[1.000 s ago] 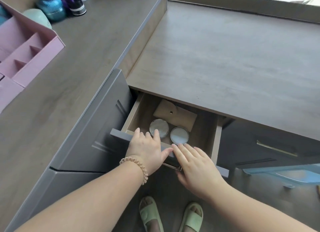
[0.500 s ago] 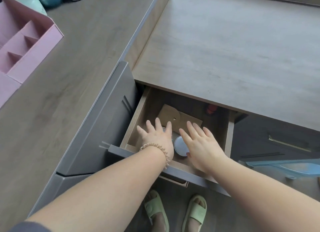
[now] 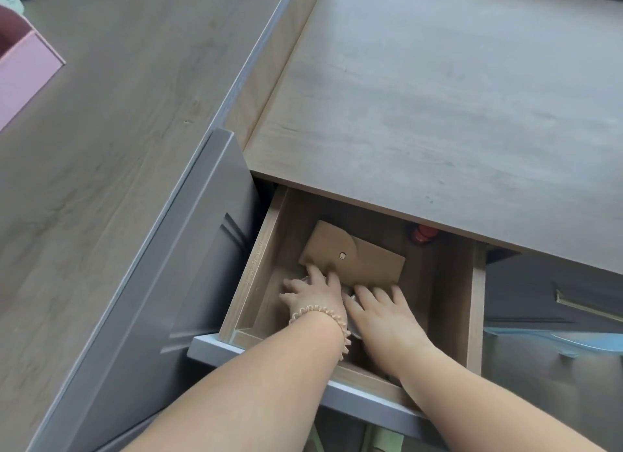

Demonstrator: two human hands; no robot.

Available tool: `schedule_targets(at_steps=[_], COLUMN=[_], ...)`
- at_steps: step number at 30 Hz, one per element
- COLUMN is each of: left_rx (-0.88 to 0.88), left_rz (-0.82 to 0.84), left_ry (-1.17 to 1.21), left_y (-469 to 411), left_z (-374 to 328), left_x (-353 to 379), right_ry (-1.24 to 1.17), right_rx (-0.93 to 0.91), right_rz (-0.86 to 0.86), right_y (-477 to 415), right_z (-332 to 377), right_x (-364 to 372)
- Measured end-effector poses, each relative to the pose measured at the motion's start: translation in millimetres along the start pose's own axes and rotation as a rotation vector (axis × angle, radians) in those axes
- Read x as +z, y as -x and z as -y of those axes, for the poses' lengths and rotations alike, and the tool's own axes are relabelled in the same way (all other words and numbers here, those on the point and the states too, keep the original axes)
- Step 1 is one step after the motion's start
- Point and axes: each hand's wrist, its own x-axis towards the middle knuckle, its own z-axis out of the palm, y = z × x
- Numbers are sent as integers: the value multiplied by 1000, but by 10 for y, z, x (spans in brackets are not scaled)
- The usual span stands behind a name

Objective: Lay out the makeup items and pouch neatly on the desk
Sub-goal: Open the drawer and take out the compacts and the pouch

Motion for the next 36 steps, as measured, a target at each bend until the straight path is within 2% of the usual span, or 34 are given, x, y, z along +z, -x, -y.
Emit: schedule_targets(at_steps=[7,9,14,15,17,19,22,27,32,36], left_rx=[46,81,114,100,67,31,-20,-117,-150,-151], left_rz=[-213,-339,-704,-783,-815,-835,-867,-835,-805,-773], left_ry=[54,72,211,250,309,375,412,422,420,425], left_y=[505,753,996,970,906,757,488,95,-85,-145], left_z=[201,255,266,190,8,-216,-570,-989,-1160,-1123], left_x=[-264,-437,-997,-1123,-1367,-1569,-1770,-1900,-1928,-1955], right_ry=[-15,-53,-111,-119,-131,-129,-90,-56,-87,-125], right_rx=[-78,-94,-95,-82,-36,-4,16,23,75,55], right_rz=[-139,-268,-752,-805,-850,-840,-736,-590,-447,-398], right_y=[194,289,288,228,57,-150,-432,-794,-1068,-1173], right_z=[-35,-109,-548,-696,-976,-1253,-1614,-1996,-2192,-2230], right_x=[-280,-451,-1061,-1214,-1481,-1664,-1766,-1823,-1864,-1877])
